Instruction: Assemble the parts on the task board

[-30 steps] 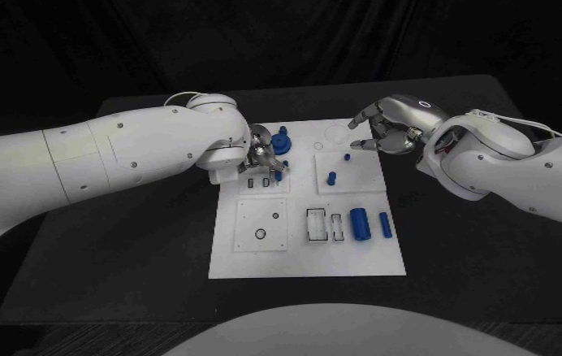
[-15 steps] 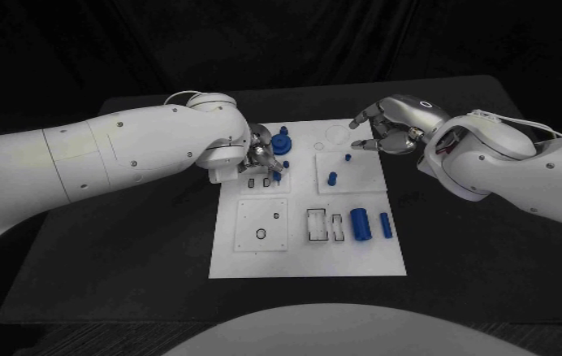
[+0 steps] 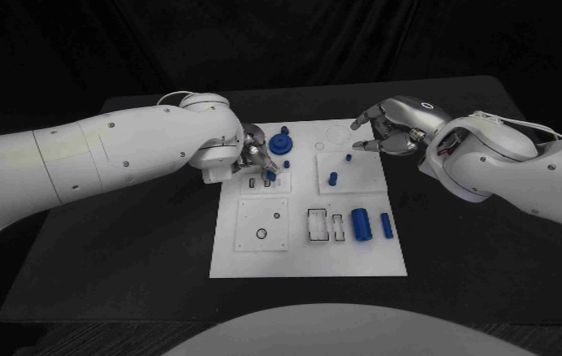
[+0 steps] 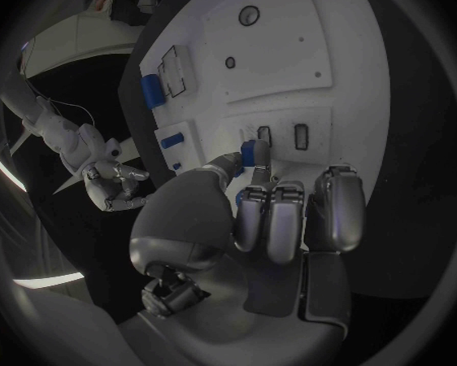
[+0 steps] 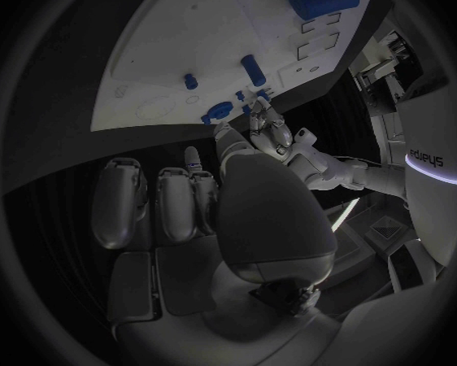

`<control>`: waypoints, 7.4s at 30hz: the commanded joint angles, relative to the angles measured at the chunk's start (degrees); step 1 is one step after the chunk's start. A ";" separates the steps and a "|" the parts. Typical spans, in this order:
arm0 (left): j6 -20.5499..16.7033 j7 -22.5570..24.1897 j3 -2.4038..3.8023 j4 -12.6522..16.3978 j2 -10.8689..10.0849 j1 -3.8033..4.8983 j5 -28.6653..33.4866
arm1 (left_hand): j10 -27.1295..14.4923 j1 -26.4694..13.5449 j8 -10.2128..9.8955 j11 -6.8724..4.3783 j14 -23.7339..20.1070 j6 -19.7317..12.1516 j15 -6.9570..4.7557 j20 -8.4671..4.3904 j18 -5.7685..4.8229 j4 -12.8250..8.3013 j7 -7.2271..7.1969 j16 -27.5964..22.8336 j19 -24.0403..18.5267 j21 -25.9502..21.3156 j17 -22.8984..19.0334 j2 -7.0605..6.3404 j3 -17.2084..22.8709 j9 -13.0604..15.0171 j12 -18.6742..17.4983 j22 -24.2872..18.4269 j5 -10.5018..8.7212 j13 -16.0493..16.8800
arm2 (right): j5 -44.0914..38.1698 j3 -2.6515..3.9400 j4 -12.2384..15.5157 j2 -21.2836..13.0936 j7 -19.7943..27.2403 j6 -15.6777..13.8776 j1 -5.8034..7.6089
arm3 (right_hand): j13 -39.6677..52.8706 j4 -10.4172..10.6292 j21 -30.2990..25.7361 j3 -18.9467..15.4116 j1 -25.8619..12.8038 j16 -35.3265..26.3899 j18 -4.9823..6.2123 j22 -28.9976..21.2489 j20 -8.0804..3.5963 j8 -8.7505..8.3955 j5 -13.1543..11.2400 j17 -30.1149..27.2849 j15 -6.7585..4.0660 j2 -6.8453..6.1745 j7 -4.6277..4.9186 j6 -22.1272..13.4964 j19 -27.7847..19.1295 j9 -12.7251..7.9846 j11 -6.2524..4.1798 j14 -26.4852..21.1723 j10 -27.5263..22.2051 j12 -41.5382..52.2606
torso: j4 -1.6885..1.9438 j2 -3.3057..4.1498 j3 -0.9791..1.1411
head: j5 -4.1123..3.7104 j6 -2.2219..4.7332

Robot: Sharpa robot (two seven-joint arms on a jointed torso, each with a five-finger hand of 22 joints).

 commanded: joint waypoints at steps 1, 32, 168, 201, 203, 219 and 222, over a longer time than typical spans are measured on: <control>-0.02 -0.36 0.00 0.46 -0.37 0.00 0.08 | 5.86 -0.67 -0.14 0.43 6.06 0.47 -0.05 0.03 0.08 -1.70 -0.11 0.15 0.03 -0.25 15.09 -0.23 2.30 0.15 0.16 3.88 0.12 15.05 | -0.11 0.03 0.07 -0.15 0.06 -0.86 -0.18 | -1.27 -0.31 0.14 -0.11 0.11 0.21 -0.24 10.70 0.37 0.27 0.16 -0.05 0.39 0.15 -0.02 0.43 1.15 -0.09 0.13 3.06 0.30 -0.38 | -0.05 0.00 0.02 | -0.15 -0.01; -1.19 -1.12 -0.03 2.98 -3.40 -0.14 0.08 | 5.86 -2.76 -1.03 0.56 6.06 0.45 0.04 0.09 0.20 -0.87 0.07 0.15 -0.33 -0.74 15.09 -0.57 4.42 0.58 0.16 3.66 -1.25 15.05 | -0.11 0.03 0.17 -0.31 -0.09 -0.85 -0.22 | -1.46 -0.30 0.05 -0.07 0.10 0.17 -0.23 10.68 0.39 0.26 0.20 -0.12 0.43 0.28 0.01 0.51 1.12 -0.12 0.18 3.03 0.24 -0.55 | -0.04 0.02 0.02 | 0.33 -0.01; -1.33 2.27 -0.04 4.34 -4.11 -1.03 0.08 | 4.30 -2.89 -5.47 0.80 6.06 1.18 0.34 0.35 0.84 -3.50 0.29 0.15 -2.30 -5.11 15.09 -2.65 9.13 7.20 -1.32 4.58 0.41 13.84 | -0.09 0.03 -0.65 -0.51 -0.12 -0.02 -1.51 | -1.86 -0.52 -0.11 -0.04 0.27 0.05 -0.19 10.63 0.49 0.23 0.58 -0.39 0.56 0.44 0.07 0.87 1.06 -0.30 0.35 2.91 0.13 -0.87 | -0.10 0.00 0.05 | 0.58 -0.01; -11.62 1.28 -0.05 7.90 -7.10 -1.94 0.08 | 2.99 -3.15 -6.05 1.04 6.06 0.92 0.53 0.53 0.74 -3.96 0.64 0.15 -1.94 -4.95 15.09 -2.38 11.19 7.15 -2.64 5.00 0.86 12.76 | -0.08 0.03 -0.51 -0.90 0.06 -0.57 -1.85 | -2.13 -0.75 -0.25 0.03 0.51 -0.03 -0.17 10.59 0.55 0.14 0.68 -0.54 0.62 0.46 0.12 0.90 1.02 -0.41 0.41 2.86 0.05 -1.10 | -0.10 0.02 0.10 | 1.04 -0.01; -11.67 1.22 -0.05 7.91 -7.14 -2.11 0.08 | 2.99 -3.15 -6.05 1.04 6.06 0.92 0.53 0.53 0.74 -3.96 0.64 0.15 -1.94 -4.95 15.09 -2.38 11.19 7.15 -2.64 5.00 0.86 12.76 | -0.08 0.03 -0.47 -0.94 0.06 -0.60 -1.87 | -2.13 -0.75 -0.25 0.03 0.51 -0.03 -0.17 10.59 0.55 0.14 0.68 -0.54 0.62 0.46 0.12 0.90 1.02 -0.41 0.41 2.86 0.05 -1.10 | -0.08 0.04 0.08 | 1.03 -0.01; -11.79 1.21 -0.05 7.67 -7.15 -3.36 0.08 | 3.02 -3.55 -6.09 1.10 6.06 1.07 0.57 0.57 0.73 -3.71 0.70 0.15 -1.89 -4.94 15.09 -2.40 11.32 7.15 -2.64 5.07 0.62 12.76 | -0.08 0.03 -0.05 -1.31 0.03 -0.93 -1.89 | -2.20 -0.83 0.62 0.04 0.57 0.63 -0.34 10.82 0.56 0.10 0.76 0.37 0.63 0.44 0.13 0.90 1.28 -0.45 0.43 3.01 0.03 -1.15 | -0.11 0.08 0.01 | 0.82 -0.01; -11.95 1.27 -0.05 7.65 -7.17 -3.42 0.08 | 3.03 -3.79 -6.12 1.12 6.06 1.15 0.60 0.60 0.72 -3.53 0.70 0.15 -1.85 -4.92 15.09 -2.39 11.39 7.15 -2.65 5.12 0.36 12.75 | -0.08 0.03 -0.06 -1.30 0.05 -0.93 -1.90 | -2.25 -0.84 0.50 0.03 0.57 0.53 -0.32 10.79 0.57 0.09 0.79 0.23 0.64 0.43 0.13 0.91 1.25 -0.47 0.44 3.00 0.02 -1.19 | -0.11 0.06 0.02 | 0.85 -0.01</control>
